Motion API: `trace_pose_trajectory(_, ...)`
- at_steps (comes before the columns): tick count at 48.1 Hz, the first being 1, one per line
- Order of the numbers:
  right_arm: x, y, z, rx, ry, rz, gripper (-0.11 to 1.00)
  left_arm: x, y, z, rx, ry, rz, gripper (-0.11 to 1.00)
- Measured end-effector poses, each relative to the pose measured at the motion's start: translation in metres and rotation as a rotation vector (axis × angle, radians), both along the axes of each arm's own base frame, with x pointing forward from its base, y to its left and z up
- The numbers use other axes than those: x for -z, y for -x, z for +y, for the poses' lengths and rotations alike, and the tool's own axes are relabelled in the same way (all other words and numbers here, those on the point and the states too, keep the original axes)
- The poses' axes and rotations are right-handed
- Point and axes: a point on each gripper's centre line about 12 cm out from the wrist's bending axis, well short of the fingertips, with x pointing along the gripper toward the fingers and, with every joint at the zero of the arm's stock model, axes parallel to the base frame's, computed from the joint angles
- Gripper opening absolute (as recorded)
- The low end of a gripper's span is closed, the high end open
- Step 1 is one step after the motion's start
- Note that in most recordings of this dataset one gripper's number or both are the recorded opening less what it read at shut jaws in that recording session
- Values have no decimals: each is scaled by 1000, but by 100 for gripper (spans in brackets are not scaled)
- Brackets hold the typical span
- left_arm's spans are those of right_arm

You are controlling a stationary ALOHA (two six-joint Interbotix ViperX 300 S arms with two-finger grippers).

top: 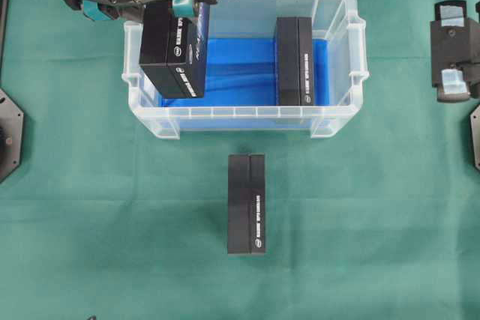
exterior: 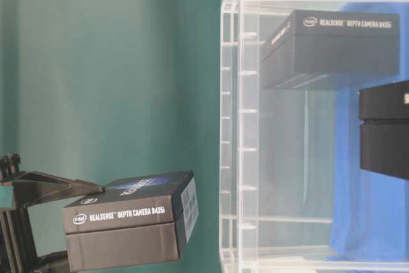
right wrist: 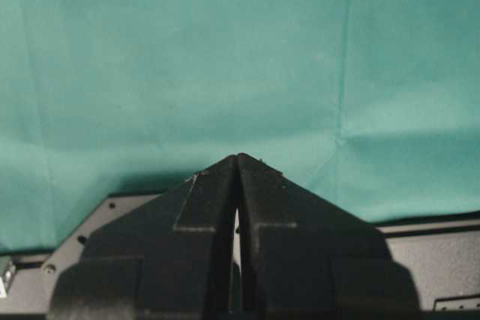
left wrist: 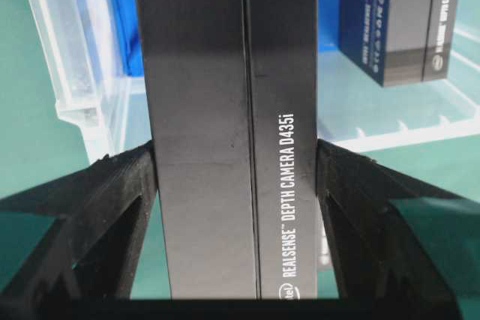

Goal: Take the box out of the case with the left arm.
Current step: 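Carry the box forward and lower it onto the table left of the first box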

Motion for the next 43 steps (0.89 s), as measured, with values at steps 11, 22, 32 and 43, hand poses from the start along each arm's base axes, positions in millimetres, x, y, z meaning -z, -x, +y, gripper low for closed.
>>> trace_pose_trajectory(11,0,0,0,0,0,0,0,0,0,0,0,0,-1,61)
trace_pose_trajectory(22,0,0,0,0,2,0,0,0,0,0,0,0,0,61)
trace_pose_trajectory(32,0,0,0,-3,2,0,0,0,-1,-8,4,7,3,61)
trace_pose_trajectory(43,0,0,0,-4,4,-1,0,-2,-3,-33,27,20,7,61)
